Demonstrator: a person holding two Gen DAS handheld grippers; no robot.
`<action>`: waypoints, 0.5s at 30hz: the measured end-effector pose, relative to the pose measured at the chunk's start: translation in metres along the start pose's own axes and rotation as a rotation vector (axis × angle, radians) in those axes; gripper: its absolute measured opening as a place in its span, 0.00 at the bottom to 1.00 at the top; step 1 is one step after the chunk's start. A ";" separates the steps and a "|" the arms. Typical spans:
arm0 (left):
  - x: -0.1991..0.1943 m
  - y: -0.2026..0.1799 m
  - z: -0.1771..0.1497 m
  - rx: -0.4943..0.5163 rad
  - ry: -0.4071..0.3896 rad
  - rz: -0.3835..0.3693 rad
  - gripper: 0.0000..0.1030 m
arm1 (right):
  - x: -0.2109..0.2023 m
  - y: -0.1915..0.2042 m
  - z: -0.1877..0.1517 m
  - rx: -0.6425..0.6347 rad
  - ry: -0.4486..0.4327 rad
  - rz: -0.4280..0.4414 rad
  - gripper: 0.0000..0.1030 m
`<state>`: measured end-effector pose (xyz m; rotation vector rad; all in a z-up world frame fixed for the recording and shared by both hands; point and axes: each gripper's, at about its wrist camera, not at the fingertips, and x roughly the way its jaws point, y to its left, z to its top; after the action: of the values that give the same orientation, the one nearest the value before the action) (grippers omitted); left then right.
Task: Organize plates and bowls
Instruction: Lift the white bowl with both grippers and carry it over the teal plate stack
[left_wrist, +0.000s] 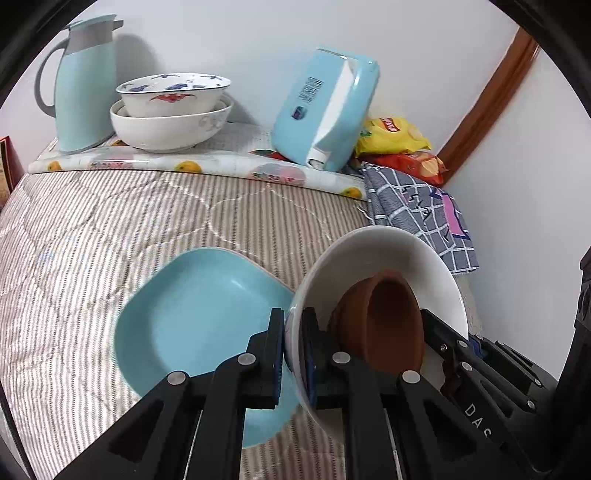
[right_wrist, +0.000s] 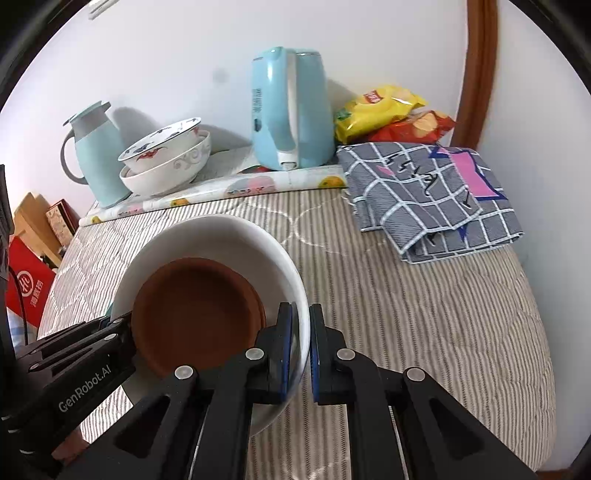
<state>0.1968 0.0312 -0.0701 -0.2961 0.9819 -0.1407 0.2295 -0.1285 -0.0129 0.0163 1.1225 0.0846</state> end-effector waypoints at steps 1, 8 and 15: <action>0.000 0.004 0.001 -0.003 0.000 0.001 0.10 | 0.001 0.002 0.000 0.001 0.003 0.002 0.08; -0.002 0.021 0.005 -0.019 -0.004 0.010 0.10 | 0.008 0.021 0.002 -0.015 0.011 0.014 0.08; -0.006 0.034 0.007 -0.036 -0.012 0.010 0.10 | 0.011 0.034 0.004 -0.025 0.008 0.021 0.08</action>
<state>0.1982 0.0665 -0.0721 -0.3249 0.9751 -0.1119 0.2360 -0.0941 -0.0190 0.0055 1.1289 0.1181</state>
